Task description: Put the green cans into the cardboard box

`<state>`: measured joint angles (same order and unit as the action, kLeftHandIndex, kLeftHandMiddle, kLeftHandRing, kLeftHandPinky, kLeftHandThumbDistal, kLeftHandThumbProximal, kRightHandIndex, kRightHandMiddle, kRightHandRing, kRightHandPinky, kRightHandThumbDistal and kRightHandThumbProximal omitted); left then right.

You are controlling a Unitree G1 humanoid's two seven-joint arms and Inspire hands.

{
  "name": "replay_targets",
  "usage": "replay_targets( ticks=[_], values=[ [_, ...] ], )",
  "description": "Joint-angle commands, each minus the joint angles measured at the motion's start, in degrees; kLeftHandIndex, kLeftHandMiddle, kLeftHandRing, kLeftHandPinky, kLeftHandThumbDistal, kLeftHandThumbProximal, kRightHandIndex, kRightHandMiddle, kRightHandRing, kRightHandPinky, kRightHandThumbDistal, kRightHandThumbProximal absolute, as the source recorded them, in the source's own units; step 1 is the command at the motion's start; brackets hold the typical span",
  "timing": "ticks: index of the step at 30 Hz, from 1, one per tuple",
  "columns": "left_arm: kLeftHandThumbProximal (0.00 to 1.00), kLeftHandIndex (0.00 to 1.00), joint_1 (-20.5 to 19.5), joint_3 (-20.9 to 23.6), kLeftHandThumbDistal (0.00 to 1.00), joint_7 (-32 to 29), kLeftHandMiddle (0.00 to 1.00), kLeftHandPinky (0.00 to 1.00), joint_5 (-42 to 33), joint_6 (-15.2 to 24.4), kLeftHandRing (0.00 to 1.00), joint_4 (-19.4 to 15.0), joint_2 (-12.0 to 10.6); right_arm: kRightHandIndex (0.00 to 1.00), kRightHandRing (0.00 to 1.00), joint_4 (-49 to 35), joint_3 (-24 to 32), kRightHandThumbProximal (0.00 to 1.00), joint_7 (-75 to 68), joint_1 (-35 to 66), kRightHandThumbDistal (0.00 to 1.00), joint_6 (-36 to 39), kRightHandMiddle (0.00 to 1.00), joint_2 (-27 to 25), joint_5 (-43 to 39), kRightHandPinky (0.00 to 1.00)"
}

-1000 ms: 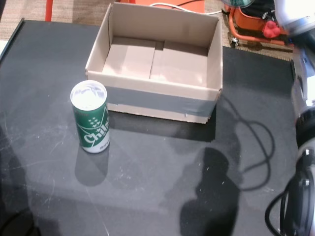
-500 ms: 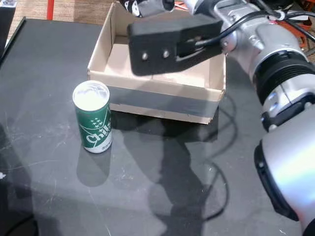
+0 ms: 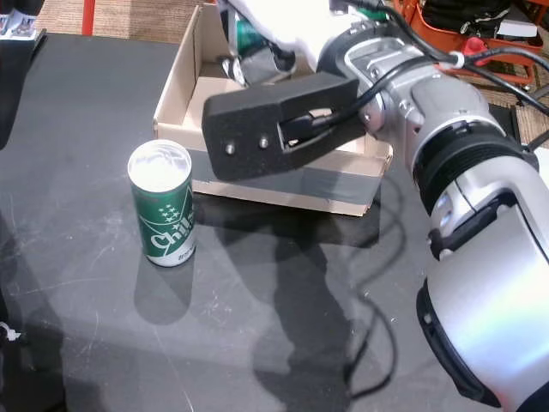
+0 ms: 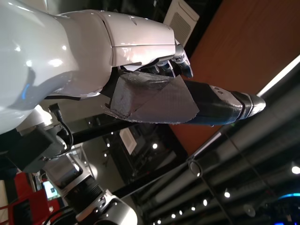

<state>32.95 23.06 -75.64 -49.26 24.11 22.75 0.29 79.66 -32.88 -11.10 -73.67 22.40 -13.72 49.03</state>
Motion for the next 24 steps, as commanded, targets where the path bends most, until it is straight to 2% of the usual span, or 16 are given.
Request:
replay_targets(
  ticks=[1, 2, 4, 6, 8, 10, 12, 15, 17, 19, 20, 22, 23, 24],
  values=[
    [0.99, 0.97, -1.0, -0.2, 0.79, -0.3, 1.0, 0.87, 0.0, 0.7, 0.87, -0.3, -0.6, 0.13, 0.27, 0.4, 1.2, 0.23, 1.2, 0.7, 0.12, -0.8, 0.21, -0.6, -1.6, 0.42],
    [1.0, 0.98, -0.7, -0.1, 0.77, -0.9, 1.0, 0.88, -0.2, 1.0, 0.88, 0.3, -0.6, 0.16, 0.32, 0.4, 1.4, 0.23, 1.6, 0.7, 0.11, -1.0, 0.24, -0.7, -1.9, 0.42],
    [1.0, 1.0, -0.5, 0.0, 0.77, -1.7, 1.0, 0.88, -0.6, 1.0, 0.89, 0.7, -0.6, 0.15, 0.27, 0.4, 1.7, 0.35, 2.2, 1.0, 0.06, -1.3, 0.22, -0.9, -2.2, 0.41],
    [1.0, 1.0, -0.5, 0.0, 0.79, -1.8, 1.0, 0.87, -1.0, 0.6, 0.89, 0.7, -0.7, 0.09, 0.22, 0.4, 1.8, 0.44, 2.0, 1.4, 0.06, -1.3, 0.16, -1.1, -2.4, 0.35],
    [1.0, 1.0, -0.8, 0.0, 0.76, -1.7, 1.0, 0.87, -1.4, 0.3, 0.89, 0.5, -0.7, 0.06, 0.3, 0.5, 2.2, 0.58, 2.4, 1.8, 0.05, -1.6, 0.18, -1.1, -2.9, 0.21],
    [1.0, 1.0, -1.1, -0.1, 0.77, -1.4, 1.0, 0.88, -1.4, 0.4, 0.88, 0.0, -0.8, 0.09, 0.4, 0.5, 2.8, 0.63, 3.5, 2.2, 0.05, -2.0, 0.25, -1.0, -3.5, 0.17],
    [1.0, 1.0, -1.1, -0.1, 0.77, -1.6, 1.0, 0.88, -1.6, 0.7, 0.88, 0.2, -1.0, 0.16, 0.43, 0.5, 2.9, 0.67, 3.4, 2.6, 0.09, -2.0, 0.3, -1.0, -3.3, 0.28],
    [1.0, 1.0, -1.1, -0.2, 0.81, -1.2, 1.0, 0.88, -1.3, 0.6, 0.88, 0.0, -1.0, 0.16, 0.29, 0.4, 2.6, 0.74, 2.8, 3.0, 0.18, -1.9, 0.24, -1.2, -2.7, 0.32],
    [1.0, 1.0, -1.0, -0.3, 0.8, -1.0, 1.0, 0.89, -1.2, 0.2, 0.89, 0.0, -0.9, 0.19, 0.28, 0.4, 2.6, 0.77, 3.1, 3.0, 0.28, -1.9, 0.23, -1.3, -2.7, 0.39],
    [1.0, 1.0, -1.1, -0.3, 0.82, -0.9, 1.0, 0.89, -1.2, 0.2, 0.89, 0.0, -1.0, 0.35, 0.44, 0.5, 3.2, 0.78, 4.3, 3.1, 0.46, -2.2, 0.4, -1.3, -3.4, 0.5],
    [1.0, 1.0, -1.2, -0.3, 0.82, -0.7, 0.99, 0.89, -0.9, 0.7, 0.89, 0.0, -1.0, 0.47, 0.55, 0.5, 3.3, 0.81, 4.5, 3.1, 0.54, -2.5, 0.5, -1.2, -3.4, 0.58],
    [1.0, 1.0, -1.2, -0.3, 0.82, -0.5, 0.98, 0.89, -0.3, 1.7, 0.88, 0.0, -1.0, 0.69, 0.7, 0.5, 2.4, 0.94, 4.6, 3.1, 0.71, -3.0, 0.66, -1.2, -2.5, 0.73],
    [1.0, 1.0, -1.1, -0.3, 0.82, -0.5, 0.98, 0.89, -0.2, 1.9, 0.88, 0.0, -1.0, 0.74, 0.73, 0.5, 2.0, 0.97, 4.6, 3.0, 0.76, -3.3, 0.7, -1.2, -2.1, 0.77],
    [1.0, 1.0, -1.0, -0.3, 0.8, -0.7, 0.98, 0.89, -0.4, 1.7, 0.88, 0.2, -1.0, 0.76, 0.71, 0.5, 1.7, 1.0, 4.5, 3.0, 0.85, -3.6, 0.69, -1.2, -1.7, 0.8]
  ],
)
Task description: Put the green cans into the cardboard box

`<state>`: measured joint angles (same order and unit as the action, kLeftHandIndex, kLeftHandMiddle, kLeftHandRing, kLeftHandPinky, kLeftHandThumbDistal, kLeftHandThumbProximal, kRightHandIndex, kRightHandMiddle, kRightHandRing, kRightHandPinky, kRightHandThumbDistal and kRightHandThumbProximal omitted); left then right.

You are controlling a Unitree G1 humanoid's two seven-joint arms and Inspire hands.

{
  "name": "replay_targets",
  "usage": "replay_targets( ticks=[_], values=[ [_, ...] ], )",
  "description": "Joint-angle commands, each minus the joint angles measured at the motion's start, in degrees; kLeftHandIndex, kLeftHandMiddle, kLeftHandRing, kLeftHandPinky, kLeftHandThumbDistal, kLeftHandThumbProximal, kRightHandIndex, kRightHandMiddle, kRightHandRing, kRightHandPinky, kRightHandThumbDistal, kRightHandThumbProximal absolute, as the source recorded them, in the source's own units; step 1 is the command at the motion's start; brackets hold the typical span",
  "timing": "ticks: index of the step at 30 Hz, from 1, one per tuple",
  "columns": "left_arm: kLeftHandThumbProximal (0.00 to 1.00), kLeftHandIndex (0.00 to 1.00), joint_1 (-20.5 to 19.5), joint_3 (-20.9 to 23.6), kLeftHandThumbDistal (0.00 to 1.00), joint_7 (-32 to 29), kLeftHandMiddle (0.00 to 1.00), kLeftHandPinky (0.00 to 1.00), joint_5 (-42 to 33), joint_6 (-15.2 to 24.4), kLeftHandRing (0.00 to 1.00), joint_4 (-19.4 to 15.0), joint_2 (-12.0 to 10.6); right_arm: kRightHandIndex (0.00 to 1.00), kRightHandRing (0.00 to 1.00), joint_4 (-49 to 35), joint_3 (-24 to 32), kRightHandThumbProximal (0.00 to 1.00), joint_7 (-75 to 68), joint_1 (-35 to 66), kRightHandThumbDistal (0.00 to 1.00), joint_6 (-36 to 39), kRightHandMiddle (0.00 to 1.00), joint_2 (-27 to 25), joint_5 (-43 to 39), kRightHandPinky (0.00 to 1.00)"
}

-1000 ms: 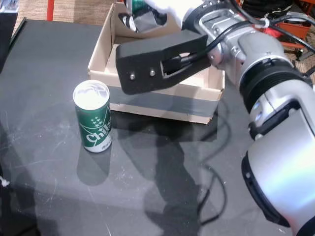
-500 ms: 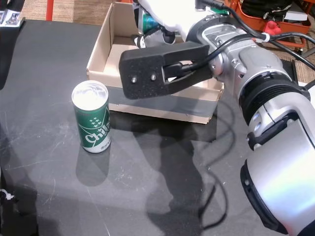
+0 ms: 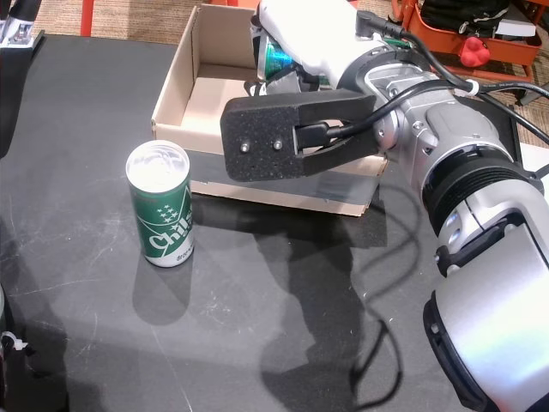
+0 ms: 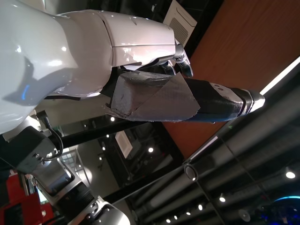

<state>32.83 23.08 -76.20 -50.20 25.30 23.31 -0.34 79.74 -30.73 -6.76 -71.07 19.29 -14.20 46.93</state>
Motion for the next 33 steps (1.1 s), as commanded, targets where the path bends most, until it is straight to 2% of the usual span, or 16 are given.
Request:
replay_targets(
  ticks=[1, 4, 7, 8, 12, 15, 19, 26, 31, 33],
  values=[
    [1.0, 1.0, -0.7, -0.3, 0.81, -0.3, 0.98, 0.89, 0.4, 0.4, 0.88, -0.1, -0.3, 0.77, 0.73, 0.5, -0.9, 1.0, -0.2, 0.4, 0.92, -0.8, 0.7, -0.7, 0.8, 0.82],
    [1.0, 1.0, -0.4, -0.2, 0.85, -0.5, 0.98, 0.89, 0.4, 0.9, 0.87, 0.5, -0.3, 0.81, 0.82, 0.4, -1.4, 1.0, -1.3, 0.5, 1.0, -1.2, 0.79, -0.6, 1.3, 0.87],
    [1.0, 1.0, -0.4, -0.3, 0.88, -0.3, 0.98, 0.89, 0.3, 0.5, 0.87, 0.6, -0.1, 0.84, 0.9, 0.4, -1.2, 1.0, -1.6, 0.6, 1.0, -1.4, 0.85, -0.6, 1.0, 0.92],
    [1.0, 1.0, -0.4, -0.3, 0.83, -0.2, 0.98, 0.89, 0.4, 0.6, 0.87, 0.5, -0.1, 0.84, 0.92, 0.4, -1.2, 1.0, -1.6, 0.6, 1.0, -1.5, 0.87, -0.6, 0.9, 0.93],
    [1.0, 1.0, -0.2, -0.2, 0.84, -0.1, 0.98, 0.89, 0.7, 0.7, 0.87, 0.9, 0.2, 0.84, 0.94, 0.4, -0.9, 1.0, -1.3, 0.5, 1.0, -1.9, 0.88, -0.5, 0.5, 0.93],
    [1.0, 1.0, -0.1, -0.2, 0.81, 0.0, 0.98, 0.89, 0.8, 0.8, 0.87, 1.0, 0.3, 0.84, 0.94, 0.4, -0.9, 1.0, -1.4, 0.6, 1.0, -1.9, 0.89, -0.6, 0.5, 0.93],
    [1.0, 1.0, 0.5, -0.1, 0.83, -0.2, 0.96, 0.89, 0.9, 1.5, 0.84, 1.6, 0.2, 0.84, 0.95, 0.4, -0.5, 0.99, -0.7, 0.6, 1.0, -1.9, 0.89, -0.7, 0.0, 0.93],
    [1.0, 1.0, 3.2, 0.7, 0.86, -2.6, 0.95, 0.9, 0.6, 4.1, 0.86, 6.0, 0.7, 0.83, 0.95, 0.4, -0.2, 0.99, -0.4, 0.3, 1.0, -1.6, 0.88, -1.2, -0.5, 0.98],
    [1.0, 1.0, 5.0, 1.3, 0.86, -4.1, 0.96, 0.91, 0.6, 4.5, 0.86, 9.4, 1.6, 0.86, 0.98, 0.1, 2.6, 1.0, 0.6, 0.4, 1.0, 0.9, 0.91, -2.6, -3.0, 0.99],
    [1.0, 0.97, 5.6, 1.7, 0.89, -4.0, 0.96, 0.9, 1.5, 6.9, 0.83, 10.5, 1.6, 0.87, 0.98, -0.1, 4.3, 1.0, 1.6, 0.5, 1.0, 2.2, 0.92, -3.3, -4.8, 1.0]
  ],
)
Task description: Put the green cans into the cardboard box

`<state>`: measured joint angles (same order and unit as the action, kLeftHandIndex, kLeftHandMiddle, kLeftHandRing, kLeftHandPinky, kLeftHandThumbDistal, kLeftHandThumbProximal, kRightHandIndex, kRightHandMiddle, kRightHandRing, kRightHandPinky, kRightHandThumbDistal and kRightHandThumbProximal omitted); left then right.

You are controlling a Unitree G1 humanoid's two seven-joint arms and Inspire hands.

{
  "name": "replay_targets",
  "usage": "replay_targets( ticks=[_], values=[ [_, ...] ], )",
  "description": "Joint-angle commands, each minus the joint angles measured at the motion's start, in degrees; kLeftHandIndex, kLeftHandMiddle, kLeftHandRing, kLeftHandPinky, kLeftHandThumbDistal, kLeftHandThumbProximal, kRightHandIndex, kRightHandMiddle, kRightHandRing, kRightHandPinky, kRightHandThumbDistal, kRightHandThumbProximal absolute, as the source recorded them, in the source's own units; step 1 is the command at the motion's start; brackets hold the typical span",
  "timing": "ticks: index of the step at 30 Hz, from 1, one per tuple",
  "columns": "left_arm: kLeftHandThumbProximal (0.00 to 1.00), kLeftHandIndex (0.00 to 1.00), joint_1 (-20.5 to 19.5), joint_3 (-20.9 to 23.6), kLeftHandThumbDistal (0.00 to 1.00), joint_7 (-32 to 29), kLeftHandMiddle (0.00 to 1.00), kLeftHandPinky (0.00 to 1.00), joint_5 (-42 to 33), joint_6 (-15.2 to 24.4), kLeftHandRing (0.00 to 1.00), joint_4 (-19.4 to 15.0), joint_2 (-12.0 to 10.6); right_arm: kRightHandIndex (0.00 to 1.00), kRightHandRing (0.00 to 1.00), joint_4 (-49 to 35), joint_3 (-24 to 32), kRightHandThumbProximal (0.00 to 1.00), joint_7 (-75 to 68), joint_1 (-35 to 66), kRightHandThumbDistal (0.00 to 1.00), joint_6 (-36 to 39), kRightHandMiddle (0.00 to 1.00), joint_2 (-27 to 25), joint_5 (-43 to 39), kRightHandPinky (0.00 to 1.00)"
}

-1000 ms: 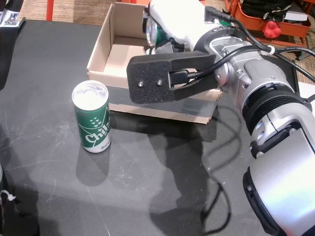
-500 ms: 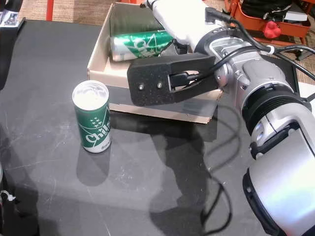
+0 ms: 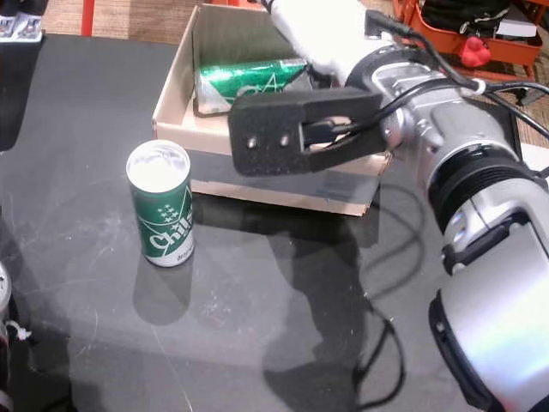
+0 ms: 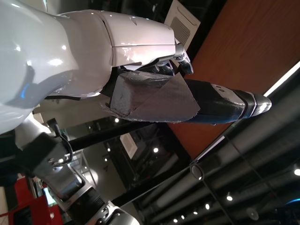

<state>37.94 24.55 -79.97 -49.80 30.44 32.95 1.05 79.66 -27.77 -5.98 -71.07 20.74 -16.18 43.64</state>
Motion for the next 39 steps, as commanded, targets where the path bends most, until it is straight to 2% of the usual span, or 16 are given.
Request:
replay_targets(
  ticks=[1, 3, 5, 6, 8, 10, 12, 17, 20, 21, 23, 24, 29, 31, 35, 39],
  values=[
    [1.0, 0.96, 0.9, 0.5, 0.88, -0.3, 0.96, 0.88, 1.5, 3.1, 0.8, 1.6, 0.3, 0.87, 0.98, -0.1, 2.2, 1.0, 1.1, 0.7, 1.0, 1.5, 0.92, -1.7, -2.4, 1.0],
    [1.0, 0.96, 1.6, 0.5, 0.99, -1.3, 0.96, 0.87, 2.6, 5.2, 0.72, 3.4, 1.1, 0.86, 0.98, -0.5, 4.0, 1.0, 1.3, 1.5, 1.0, 3.6, 0.91, -2.7, -4.3, 0.99],
    [1.0, 0.96, 1.8, 0.1, 1.0, -0.9, 0.94, 0.85, 4.5, 7.2, 0.68, 4.7, 2.1, 0.85, 0.97, -0.7, 5.8, 1.0, 1.5, 2.5, 1.0, 5.7, 0.89, -3.6, -6.1, 0.99],
    [1.0, 0.96, 0.7, -1.0, 1.0, 1.6, 0.94, 0.84, 7.3, 8.0, 0.7, 3.4, 2.8, 0.85, 0.96, -0.9, 6.8, 0.99, 1.6, 3.2, 1.0, 7.2, 0.87, -4.2, -7.2, 0.98],
    [0.87, 0.99, -0.6, -2.8, 1.0, 4.0, 0.99, 0.89, 10.9, 8.4, 0.77, 1.6, 4.0, 0.85, 0.96, -1.3, 8.5, 1.0, 1.7, 4.5, 1.0, 9.7, 0.87, -5.2, -9.1, 0.98],
    [0.77, 1.0, -0.7, -4.1, 1.0, 3.0, 1.0, 0.99, 12.8, 10.5, 0.88, 3.5, 4.8, 0.83, 0.97, -1.6, 10.8, 0.99, 2.8, 5.9, 1.0, 11.6, 0.88, -6.0, -11.6, 0.97],
    [0.61, 1.0, -1.5, -6.0, 1.0, 4.5, 1.0, 1.0, 16.2, 11.7, 0.99, 5.2, 5.7, 0.8, 0.96, -2.0, 13.0, 0.96, 3.5, 7.2, 0.98, 13.6, 0.88, -6.6, -14.1, 0.97],
    [0.46, 1.0, -3.4, -12.2, 1.0, 9.2, 1.0, 1.0, 25.7, 12.2, 1.0, 7.1, 7.5, 0.8, 0.95, -2.7, 17.9, 0.98, 5.5, 9.4, 0.98, 17.4, 0.88, -7.6, -19.1, 0.97],
    [0.47, 1.0, -3.7, -15.5, 1.0, 11.7, 1.0, 1.0, 30.1, 13.2, 1.0, 8.7, 8.1, 0.81, 0.95, -3.0, 19.1, 0.95, 5.9, 10.1, 0.87, 18.9, 0.89, -8.4, -20.4, 0.96],
    [0.49, 1.0, -3.9, -16.3, 1.0, 12.9, 1.0, 1.0, 31.6, 15.2, 1.0, 9.7, 7.9, 0.82, 0.94, -3.1, 19.5, 0.93, 5.9, 10.4, 0.84, 19.4, 0.89, -8.6, -20.7, 0.95],
    [0.41, 1.0, -3.8, -17.5, 1.0, 13.9, 1.0, 1.0, 32.8, 17.8, 1.0, 12.1, 7.5, 0.83, 0.94, -3.2, 20.0, 0.92, 6.1, 10.6, 0.78, 19.9, 0.89, -8.9, -21.1, 0.95],
    [0.43, 1.0, -3.7, -17.9, 1.0, 14.2, 1.0, 1.0, 33.1, 19.3, 1.0, 13.3, 7.2, 0.82, 0.94, -3.2, 20.2, 0.91, 6.2, 10.7, 0.77, 20.1, 0.88, -9.1, -21.2, 0.95],
    [0.46, 1.0, -3.2, -19.2, 1.0, 14.6, 1.0, 1.0, 32.6, 24.5, 1.0, 17.1, 6.6, 0.82, 0.93, -3.2, 20.6, 0.9, 6.2, 11.0, 0.84, 20.1, 0.88, -9.3, -21.6, 0.95],
    [0.45, 1.0, -3.1, -19.6, 1.0, 14.5, 1.0, 1.0, 32.2, 24.7, 1.0, 17.7, 6.6, 0.82, 0.92, -3.1, 20.7, 0.91, 6.1, 11.1, 0.88, 20.0, 0.88, -9.2, -21.6, 0.95],
    [0.44, 1.0, -3.4, -20.2, 1.0, 14.4, 1.0, 1.0, 31.7, 24.7, 1.0, 17.8, 6.6, 0.82, 0.91, -3.0, 21.2, 0.87, 6.9, 11.4, 0.86, 19.5, 0.87, -8.9, -22.2, 0.95],
    [0.44, 1.0, -3.6, -20.6, 1.0, 14.5, 1.0, 1.0, 31.4, 24.0, 1.0, 17.3, 6.9, 0.81, 0.91, -2.8, 21.8, 0.87, 7.8, 11.8, 0.9, 18.4, 0.87, -8.5, -22.6, 0.95]
  ],
)
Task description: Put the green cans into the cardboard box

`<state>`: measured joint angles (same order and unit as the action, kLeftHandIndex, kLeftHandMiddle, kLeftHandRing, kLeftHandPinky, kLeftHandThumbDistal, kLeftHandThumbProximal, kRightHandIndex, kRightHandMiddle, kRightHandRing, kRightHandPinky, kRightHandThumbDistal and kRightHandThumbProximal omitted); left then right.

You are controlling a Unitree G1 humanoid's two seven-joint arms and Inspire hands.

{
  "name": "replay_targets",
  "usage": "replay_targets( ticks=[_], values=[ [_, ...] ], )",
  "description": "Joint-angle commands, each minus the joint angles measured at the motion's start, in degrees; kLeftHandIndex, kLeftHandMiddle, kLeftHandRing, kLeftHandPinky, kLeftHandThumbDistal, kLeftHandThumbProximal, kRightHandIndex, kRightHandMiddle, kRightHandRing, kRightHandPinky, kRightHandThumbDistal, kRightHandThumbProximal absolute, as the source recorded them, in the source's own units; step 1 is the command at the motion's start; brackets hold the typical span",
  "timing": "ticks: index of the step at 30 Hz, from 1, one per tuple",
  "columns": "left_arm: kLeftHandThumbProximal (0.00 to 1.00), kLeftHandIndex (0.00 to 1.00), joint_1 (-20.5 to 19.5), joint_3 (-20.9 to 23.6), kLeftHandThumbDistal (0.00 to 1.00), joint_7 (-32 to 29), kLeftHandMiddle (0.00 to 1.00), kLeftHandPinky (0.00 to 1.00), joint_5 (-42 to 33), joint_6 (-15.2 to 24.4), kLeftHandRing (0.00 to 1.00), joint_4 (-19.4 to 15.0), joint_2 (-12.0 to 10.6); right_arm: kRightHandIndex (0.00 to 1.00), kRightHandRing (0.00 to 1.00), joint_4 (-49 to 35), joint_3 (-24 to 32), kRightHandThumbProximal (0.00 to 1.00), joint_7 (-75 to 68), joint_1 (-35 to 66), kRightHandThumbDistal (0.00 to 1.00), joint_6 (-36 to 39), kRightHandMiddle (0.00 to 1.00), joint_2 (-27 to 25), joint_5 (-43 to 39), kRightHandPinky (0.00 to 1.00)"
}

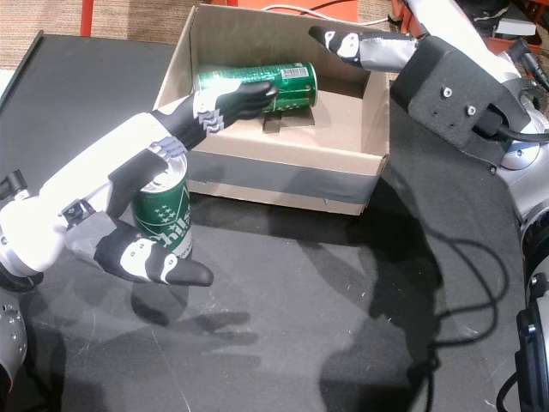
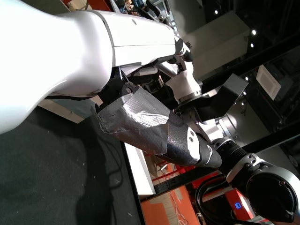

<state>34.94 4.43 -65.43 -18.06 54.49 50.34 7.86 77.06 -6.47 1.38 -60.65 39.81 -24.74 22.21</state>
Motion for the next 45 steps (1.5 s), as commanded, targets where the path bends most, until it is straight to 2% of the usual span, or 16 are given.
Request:
replay_targets(
  ticks=[1, 5, 8, 10, 15, 17, 19, 26, 31, 34, 36, 38, 40, 41, 42, 45],
  values=[
    [0.45, 1.0, -0.7, -0.6, 1.0, 0.4, 1.0, 1.0, 0.0, -0.4, 1.0, -0.5, 0.4, 0.81, 0.91, -0.1, 0.6, 0.88, 0.5, 1.4, 0.92, -0.9, 0.87, 0.2, -1.1, 0.95],
    [0.46, 1.0, -1.0, -0.9, 1.0, 2.8, 1.0, 1.0, 1.3, -1.9, 1.0, -2.7, 2.4, 0.8, 0.92, 0.0, 1.2, 0.86, 1.4, 1.8, 0.86, -1.9, 0.87, 0.6, -1.3, 0.95],
    [0.41, 1.0, -0.5, -1.3, 1.0, 2.5, 1.0, 1.0, 0.0, -5.8, 1.0, -5.6, 3.9, 0.81, 0.94, 0.1, 1.1, 0.87, 1.6, 2.1, 0.85, -2.4, 0.88, 0.7, -0.9, 0.96],
    [0.36, 1.0, 0.8, -0.9, 1.0, 1.9, 1.0, 1.0, -1.1, -6.7, 1.0, -6.5, 5.0, 0.83, 0.96, 0.1, 1.1, 0.87, 1.9, 2.3, 0.83, -2.7, 0.9, 0.7, -0.9, 0.96],
    [0.22, 1.0, 5.7, 1.5, 1.0, 3.4, 1.0, 1.0, -1.1, -5.9, 1.0, -4.7, 8.6, 0.83, 0.95, 0.1, 1.6, 0.89, 3.1, 2.9, 0.84, -2.9, 0.9, 0.7, -1.4, 0.96],
    [0.22, 1.0, 8.0, 2.4, 1.0, 5.2, 1.0, 1.0, 0.1, -5.7, 1.0, -3.2, 10.1, 0.82, 0.95, 0.0, 0.6, 0.88, 2.3, 3.5, 0.77, -2.0, 0.89, 0.4, -0.3, 0.95],
    [0.22, 1.0, 9.6, 2.7, 1.0, 7.2, 1.0, 0.98, 1.4, -5.4, 1.0, -1.9, 11.0, 0.83, 0.95, -0.2, -0.4, 0.87, 1.6, 4.0, 0.77, -1.2, 0.89, 0.1, 0.7, 0.95],
    [0.29, 1.0, 12.5, 2.9, 1.0, 9.0, 1.0, 0.92, 0.8, -1.6, 1.0, 2.9, 8.6, 0.83, 0.93, -0.7, -1.7, 0.89, 1.7, 6.0, 0.85, 3.3, 0.88, -0.4, 1.0, 0.95],
    [0.36, 1.0, 13.2, 3.1, 1.0, 8.8, 1.0, 0.96, 0.3, 0.0, 1.0, 5.3, 5.8, 0.82, 0.9, -1.0, -0.8, 0.91, 1.6, 7.1, 0.88, 7.0, 0.86, -0.5, -0.3, 0.94],
    [0.45, 1.0, 13.1, 3.1, 1.0, 11.0, 1.0, 0.98, 1.4, 2.0, 1.0, 7.5, 3.7, 0.84, 0.89, -1.6, 2.9, 0.94, 5.1, 8.3, 0.92, 10.9, 0.89, -0.3, -5.2, 0.98],
    [0.45, 1.0, 12.6, 3.0, 1.0, 11.3, 1.0, 0.99, 1.0, 1.5, 1.0, 8.5, 2.3, 0.93, 0.95, -2.5, 8.5, 0.93, 14.9, 9.2, 1.0, 13.6, 0.94, 0.6, -13.7, 0.99],
    [0.48, 1.0, 11.7, 2.8, 1.0, 10.9, 1.0, 0.99, 0.5, 0.1, 1.0, 8.7, 1.2, 0.96, 0.98, -4.4, 14.0, 0.93, 26.7, 10.2, 0.89, 16.3, 0.97, 1.4, -23.3, 1.0],
    [0.51, 1.0, 10.3, 2.5, 1.0, 10.4, 1.0, 1.0, 0.7, -0.3, 1.0, 8.5, 0.5, 0.97, 0.98, -6.6, 18.1, 0.95, 35.4, 11.2, 0.9, 18.0, 0.97, 1.8, -30.9, 1.0],
    [0.51, 1.0, 9.5, 2.4, 1.0, 10.0, 1.0, 1.0, 0.5, -0.7, 1.0, 8.2, 0.2, 0.99, 0.96, -7.8, 20.0, 0.94, 39.6, 11.6, 0.81, 18.0, 0.97, 1.9, -34.5, 1.0],
    [0.51, 1.0, 8.6, 2.5, 1.0, 9.2, 1.0, 1.0, 0.0, -1.3, 1.0, 7.9, -0.1, 1.0, 0.95, -8.8, 21.8, 0.92, 43.8, 12.0, 0.66, 17.9, 0.96, 2.0, -38.0, 1.0],
    [0.53, 1.0, 5.8, 2.5, 1.0, 8.2, 1.0, 1.0, -0.2, -2.4, 1.0, 7.0, -0.3, 1.0, 0.93, -11.5, 26.2, 0.84, 52.2, 13.6, 0.54, 17.3, 0.94, 1.9, -45.6, 1.0]
  ],
)
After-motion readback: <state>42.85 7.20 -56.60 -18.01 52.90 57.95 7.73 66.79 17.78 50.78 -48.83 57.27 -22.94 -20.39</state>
